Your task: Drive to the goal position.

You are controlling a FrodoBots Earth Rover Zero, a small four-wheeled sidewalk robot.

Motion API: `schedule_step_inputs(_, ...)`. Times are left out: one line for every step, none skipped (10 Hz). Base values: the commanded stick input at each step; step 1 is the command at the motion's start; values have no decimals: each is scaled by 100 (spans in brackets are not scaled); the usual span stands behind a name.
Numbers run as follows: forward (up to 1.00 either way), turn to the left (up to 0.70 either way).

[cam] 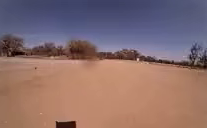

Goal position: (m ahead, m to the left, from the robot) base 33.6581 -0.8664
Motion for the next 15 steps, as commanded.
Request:
schedule_step_inputs(100, 0)
schedule_step_inputs(100, 0)
schedule_step_inputs(100, 0)
schedule_step_inputs(100, 0)
schedule_step_inputs(100, 0)
schedule_step_inputs(100, 0)
schedule_step_inputs(100, 0)
schedule_step_inputs(100, 0)
schedule_step_inputs(100, 0)
schedule_step_inputs(100, 0)
schedule_step_inputs(100, 0)
schedule_step_inputs(100, 0)
schedule_step_inputs(100, 0)
schedule_step_inputs(100, 0)
schedule_step_inputs(100, 0)
